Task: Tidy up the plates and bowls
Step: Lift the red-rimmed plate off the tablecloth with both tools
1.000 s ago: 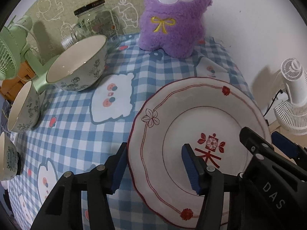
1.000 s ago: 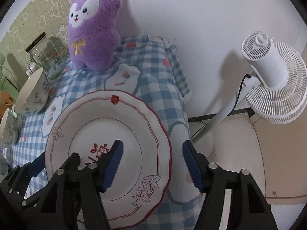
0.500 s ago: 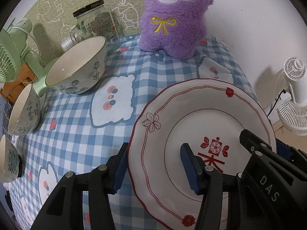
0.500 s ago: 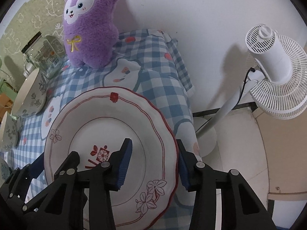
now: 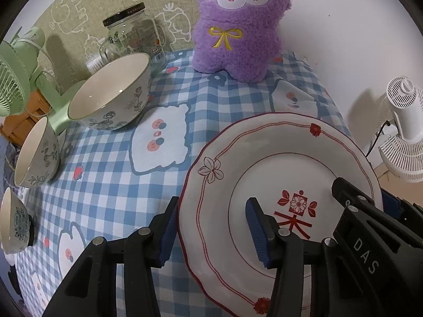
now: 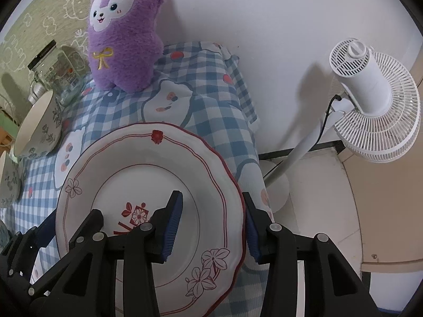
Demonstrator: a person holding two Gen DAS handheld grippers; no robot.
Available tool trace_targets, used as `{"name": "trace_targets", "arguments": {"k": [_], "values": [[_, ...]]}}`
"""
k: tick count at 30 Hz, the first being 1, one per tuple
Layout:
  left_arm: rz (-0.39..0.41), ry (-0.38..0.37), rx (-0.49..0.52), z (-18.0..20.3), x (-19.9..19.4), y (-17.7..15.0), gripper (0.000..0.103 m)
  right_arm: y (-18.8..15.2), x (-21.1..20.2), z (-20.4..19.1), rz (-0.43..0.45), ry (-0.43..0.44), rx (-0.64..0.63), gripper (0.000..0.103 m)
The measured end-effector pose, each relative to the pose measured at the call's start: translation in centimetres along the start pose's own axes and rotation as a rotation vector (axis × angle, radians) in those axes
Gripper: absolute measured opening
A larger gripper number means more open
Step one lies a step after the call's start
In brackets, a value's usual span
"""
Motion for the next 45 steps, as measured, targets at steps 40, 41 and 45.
{"name": "trace_targets", "arguments": {"k": [40, 41, 45], "values": [[0.041, -0.043, 0.018, -4.4, -8.5, -5.3, 0.041, -6.0, -10.4, -3.2, 0.061, -0.038, 0.027, 0.047], [0.044, -0.047, 0.018, -4.6, -8.9, -5.4, 0.041, -6.1, -10.8, -3.2, 0.064, -0.038, 0.029, 0.047], [0.056, -0.054, 0.02, -5.0, -10.3, -5.7, 0.041, -6.8, -12.6, -3.4, 0.081, -0.042, 0.038, 0.047]]}}
Point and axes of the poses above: each gripper's, at about its wrist camera, not at the fingertips, and x roughly the way its jaws point, z to its right, y to its top, the point moved 7 cm from there along x, roughly the way its jaws point, and after that the axes turned 2 degrees about z, right-handed, at the moved point
